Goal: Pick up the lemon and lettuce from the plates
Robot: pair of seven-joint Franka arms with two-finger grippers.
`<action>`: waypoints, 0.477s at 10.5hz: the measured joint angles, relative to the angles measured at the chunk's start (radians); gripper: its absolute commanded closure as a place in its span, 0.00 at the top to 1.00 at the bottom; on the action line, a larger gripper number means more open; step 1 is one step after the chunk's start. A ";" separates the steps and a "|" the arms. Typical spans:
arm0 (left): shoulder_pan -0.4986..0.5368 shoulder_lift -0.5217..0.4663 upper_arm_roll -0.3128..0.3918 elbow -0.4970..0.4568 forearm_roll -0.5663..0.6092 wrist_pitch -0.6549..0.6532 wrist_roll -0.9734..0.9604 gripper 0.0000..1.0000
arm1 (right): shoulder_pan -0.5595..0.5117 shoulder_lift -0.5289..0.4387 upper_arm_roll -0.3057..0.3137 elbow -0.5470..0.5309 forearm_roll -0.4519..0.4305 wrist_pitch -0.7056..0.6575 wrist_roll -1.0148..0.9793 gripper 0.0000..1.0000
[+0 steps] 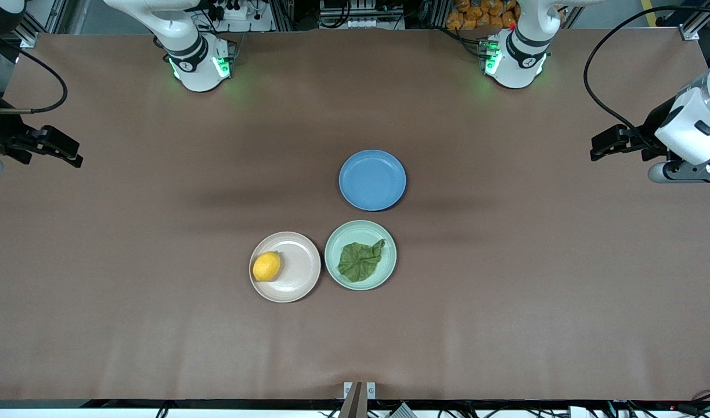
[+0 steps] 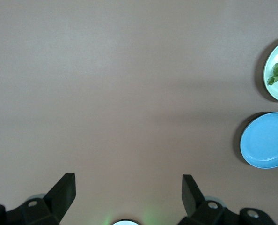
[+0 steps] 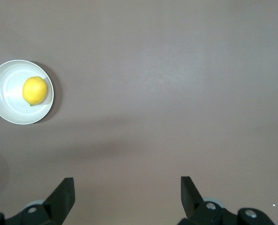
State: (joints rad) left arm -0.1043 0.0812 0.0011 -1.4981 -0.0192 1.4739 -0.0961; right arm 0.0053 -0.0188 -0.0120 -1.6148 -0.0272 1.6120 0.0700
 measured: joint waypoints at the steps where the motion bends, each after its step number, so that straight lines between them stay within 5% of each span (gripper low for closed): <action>1: 0.000 0.000 0.000 0.000 0.000 0.000 0.000 1.00 | 0.000 0.000 0.000 0.000 0.000 0.000 0.000 1.00; 5: 0.000 0.002 0.000 0.000 0.000 0.005 0.000 1.00 | 0.000 0.000 0.000 0.000 0.000 -0.001 0.000 1.00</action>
State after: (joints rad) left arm -0.1043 0.0836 0.0011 -1.4981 -0.0192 1.4788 -0.0961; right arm 0.0053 -0.0188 -0.0120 -1.6148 -0.0272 1.6110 0.0700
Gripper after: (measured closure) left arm 0.000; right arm 0.000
